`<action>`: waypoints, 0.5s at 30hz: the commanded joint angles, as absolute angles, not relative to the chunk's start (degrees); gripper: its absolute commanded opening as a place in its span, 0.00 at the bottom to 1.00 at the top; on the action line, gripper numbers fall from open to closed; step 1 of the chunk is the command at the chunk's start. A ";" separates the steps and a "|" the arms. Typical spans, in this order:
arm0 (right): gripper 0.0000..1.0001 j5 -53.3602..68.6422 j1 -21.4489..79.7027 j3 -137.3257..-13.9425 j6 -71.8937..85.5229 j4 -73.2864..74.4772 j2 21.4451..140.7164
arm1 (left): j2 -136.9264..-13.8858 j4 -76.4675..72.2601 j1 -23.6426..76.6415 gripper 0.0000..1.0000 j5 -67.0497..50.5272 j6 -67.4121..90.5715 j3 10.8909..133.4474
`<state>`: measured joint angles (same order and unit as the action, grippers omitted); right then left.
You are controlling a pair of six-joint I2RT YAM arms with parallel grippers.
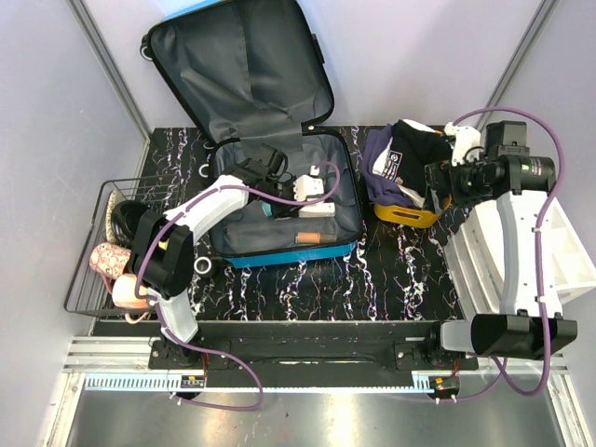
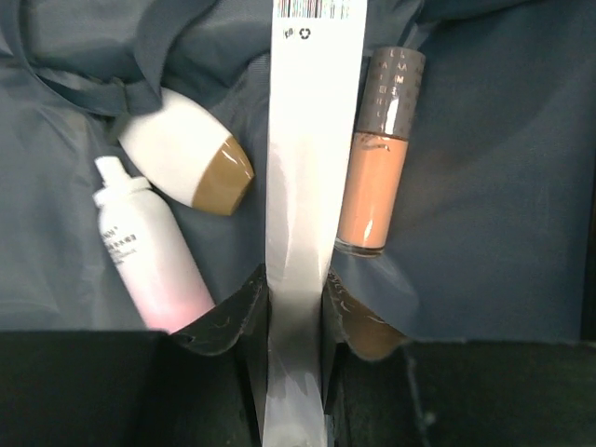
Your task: Open, take out, and arrange the luggage
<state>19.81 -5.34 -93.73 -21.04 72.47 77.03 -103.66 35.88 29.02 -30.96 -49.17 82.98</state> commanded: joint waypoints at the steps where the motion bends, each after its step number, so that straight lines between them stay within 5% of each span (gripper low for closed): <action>1: 0.92 5.11 -6.50 -99.84 -22.41 86.11 73.30 | -103.36 33.93 29.09 0.00 -28.30 -46.40 80.51; 7: 0.92 -1.48 -8.79 -95.72 -23.56 89.91 70.93 | -104.50 32.35 29.27 0.04 -25.76 -46.93 78.75; 8: 0.92 -2.02 -8.96 -95.28 -23.73 89.65 70.67 | -104.85 32.26 29.44 0.12 -24.19 -46.50 79.01; 9: 0.92 -0.72 -8.96 -95.36 -23.99 89.30 70.40 | -105.38 32.26 29.53 0.37 -23.65 -46.06 79.71; 12: 0.91 7.08 -9.05 -97.02 -23.91 87.01 71.62 | -105.91 32.17 29.53 0.68 -23.29 -43.95 80.51; 15: 0.86 12.98 -8.96 -97.03 -25.04 84.30 74.61 | -104.24 31.73 29.44 0.80 -24.69 -42.28 80.59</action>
<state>5.10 -8.91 -95.88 -23.22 76.71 71.59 -105.84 34.59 29.26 -24.51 -45.12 78.67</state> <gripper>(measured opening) 0.883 0.724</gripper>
